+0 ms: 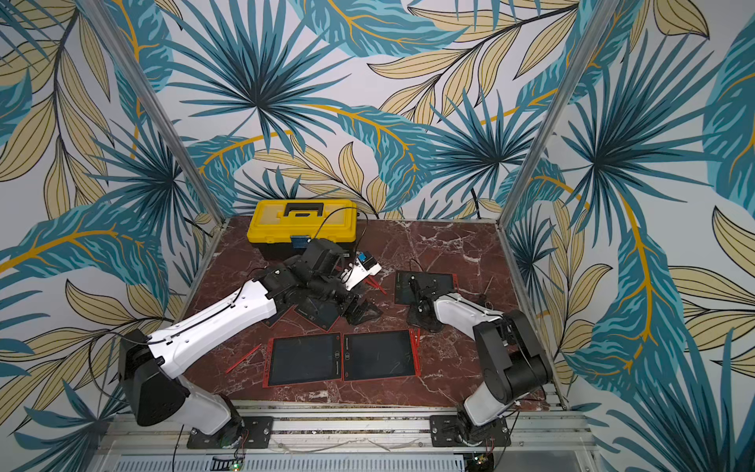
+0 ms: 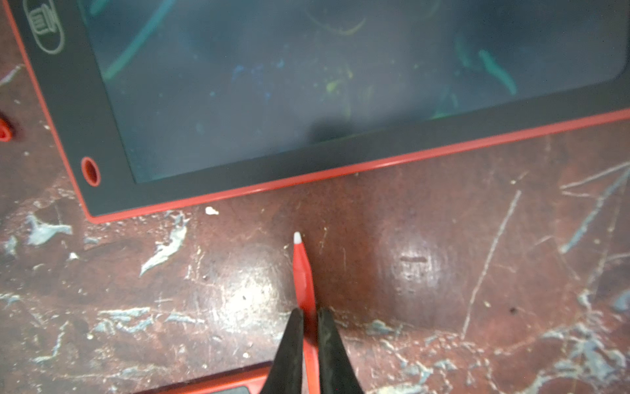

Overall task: Place the stylus back onto the writing tablet
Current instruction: Move the stylus to the center of the board.

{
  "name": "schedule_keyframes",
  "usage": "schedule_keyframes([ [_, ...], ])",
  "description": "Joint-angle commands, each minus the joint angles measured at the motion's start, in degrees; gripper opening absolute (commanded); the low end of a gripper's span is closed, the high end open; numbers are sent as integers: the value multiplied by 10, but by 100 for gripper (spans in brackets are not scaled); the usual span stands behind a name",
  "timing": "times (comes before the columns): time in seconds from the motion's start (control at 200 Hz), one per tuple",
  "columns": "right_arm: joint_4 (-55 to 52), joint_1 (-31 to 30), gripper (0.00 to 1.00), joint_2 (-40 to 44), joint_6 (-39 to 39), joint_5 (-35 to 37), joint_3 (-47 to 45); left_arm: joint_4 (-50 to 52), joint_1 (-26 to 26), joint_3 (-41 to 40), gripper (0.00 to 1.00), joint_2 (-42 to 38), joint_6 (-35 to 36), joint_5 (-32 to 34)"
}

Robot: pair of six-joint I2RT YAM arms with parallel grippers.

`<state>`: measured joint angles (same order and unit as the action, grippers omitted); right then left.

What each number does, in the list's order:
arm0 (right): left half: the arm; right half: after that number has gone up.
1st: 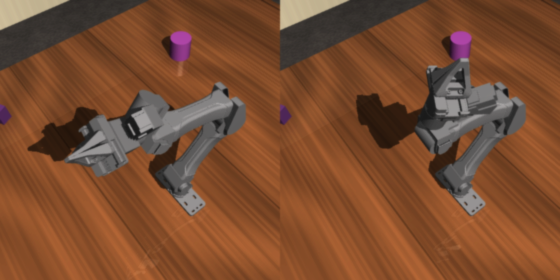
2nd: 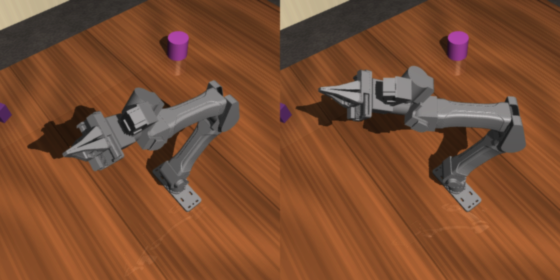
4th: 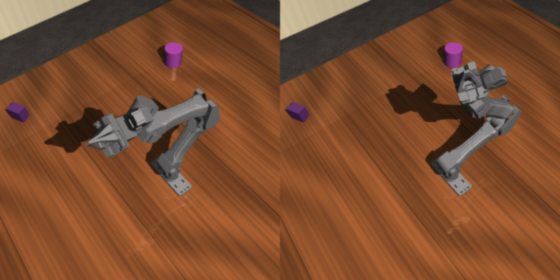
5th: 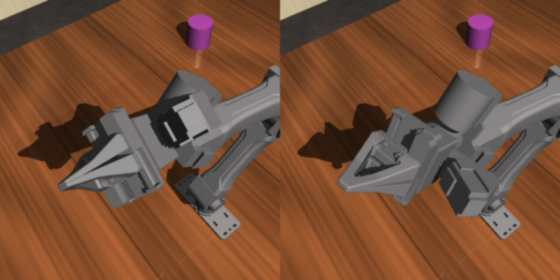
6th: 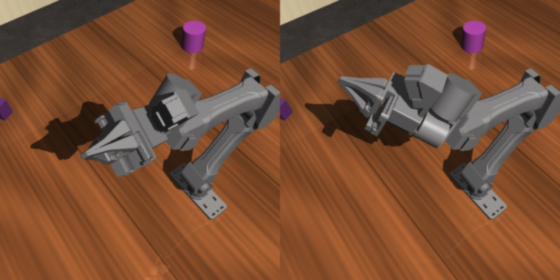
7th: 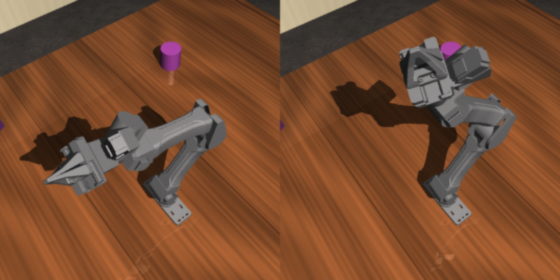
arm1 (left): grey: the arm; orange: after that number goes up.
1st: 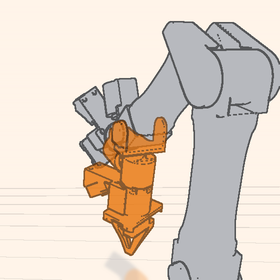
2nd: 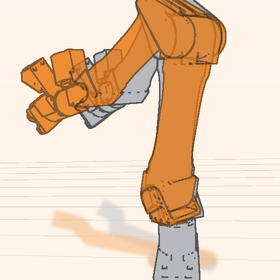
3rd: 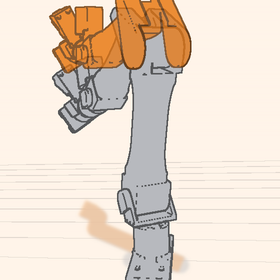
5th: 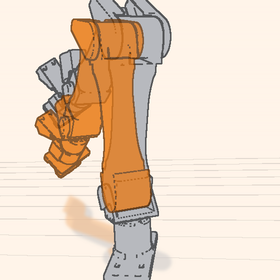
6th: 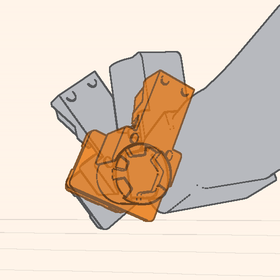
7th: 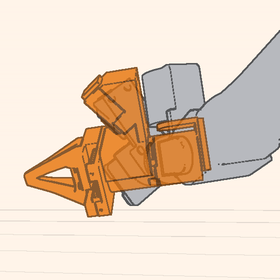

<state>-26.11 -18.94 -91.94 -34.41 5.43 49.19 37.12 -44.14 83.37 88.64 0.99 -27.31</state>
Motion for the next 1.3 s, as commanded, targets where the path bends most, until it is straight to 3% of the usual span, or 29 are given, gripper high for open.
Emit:
schedule_keyframes([
  [0.0, -24, 1, 13, 5, 8, -11, 5, -8, 3, 47, 100, 10, 8, -7],
  [0.16, -33, 1, 15, 9, 15, -8, 8, -8, 3, 49, 100, 25, 8, -37],
  [0.651, -74, 0, 17, -9, 41, -13, 24, -8, 3, 25, 100, 14, 15, -35],
  [0.951, -101, -3, 15, -45, 39, 5, 53, -9, 3, 22, 100, 14, 15, -31],
  [1.297, -102, -8, 7, -42, 39, 16, 61, -8, 3, 21, 100, 13, 14, -30],
])
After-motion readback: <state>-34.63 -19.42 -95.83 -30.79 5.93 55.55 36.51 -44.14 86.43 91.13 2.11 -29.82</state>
